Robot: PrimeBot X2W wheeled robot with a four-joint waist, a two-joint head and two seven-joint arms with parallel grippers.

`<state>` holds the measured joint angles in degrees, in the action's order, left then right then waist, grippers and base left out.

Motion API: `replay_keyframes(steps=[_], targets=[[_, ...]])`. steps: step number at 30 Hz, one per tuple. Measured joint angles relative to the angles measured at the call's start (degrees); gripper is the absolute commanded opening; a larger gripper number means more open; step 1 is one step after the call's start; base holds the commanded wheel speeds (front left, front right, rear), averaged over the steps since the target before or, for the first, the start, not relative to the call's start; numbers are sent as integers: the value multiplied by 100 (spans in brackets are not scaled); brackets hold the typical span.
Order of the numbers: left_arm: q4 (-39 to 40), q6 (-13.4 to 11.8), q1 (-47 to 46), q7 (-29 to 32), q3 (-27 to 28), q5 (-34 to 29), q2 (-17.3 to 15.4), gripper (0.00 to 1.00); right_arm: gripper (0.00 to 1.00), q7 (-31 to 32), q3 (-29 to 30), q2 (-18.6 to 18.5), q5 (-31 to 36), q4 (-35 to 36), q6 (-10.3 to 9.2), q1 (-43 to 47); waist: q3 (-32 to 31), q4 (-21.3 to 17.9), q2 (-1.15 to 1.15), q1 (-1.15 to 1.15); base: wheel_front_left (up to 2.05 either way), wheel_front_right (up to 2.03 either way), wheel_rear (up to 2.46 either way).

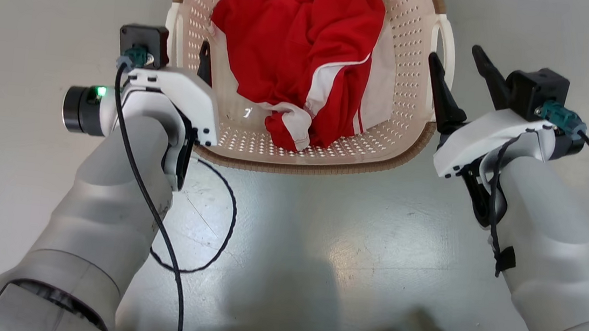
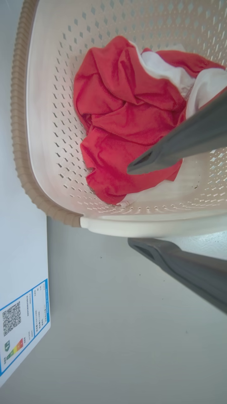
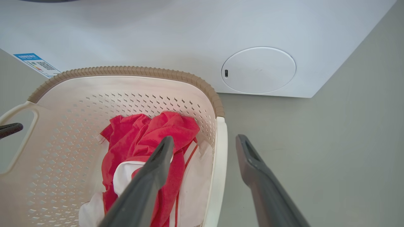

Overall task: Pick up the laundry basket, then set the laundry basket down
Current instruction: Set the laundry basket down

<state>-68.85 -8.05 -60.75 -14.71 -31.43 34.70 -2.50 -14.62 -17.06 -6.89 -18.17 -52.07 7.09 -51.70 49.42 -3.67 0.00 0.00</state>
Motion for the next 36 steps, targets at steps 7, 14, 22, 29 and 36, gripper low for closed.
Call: replay_keyframes(steps=[7,14,22,29,36], targets=[[5,2,180,0,92,-8,0,100,100,0,25,-24,1,-7,0,125,-270,27,0,0,0,0,0],[310,60,509,0,270,-56,-29,100,100,0,99,-114,60,51,0,394,-663,57,0,0,0,0,0],[1077,160,1150,0,695,-269,-146,100,100,0,370,-231,123,241,1,817,-1307,100,0,0,0,0,0],[1753,258,1853,0,1229,-495,-177,100,100,0,590,-397,303,679,1,1284,-1898,147,0,0,0,0,0],[2276,413,2518,0,1782,-753,-169,100,100,0,651,-432,347,1162,4,1742,-2398,151,0,0,0,0,0]])
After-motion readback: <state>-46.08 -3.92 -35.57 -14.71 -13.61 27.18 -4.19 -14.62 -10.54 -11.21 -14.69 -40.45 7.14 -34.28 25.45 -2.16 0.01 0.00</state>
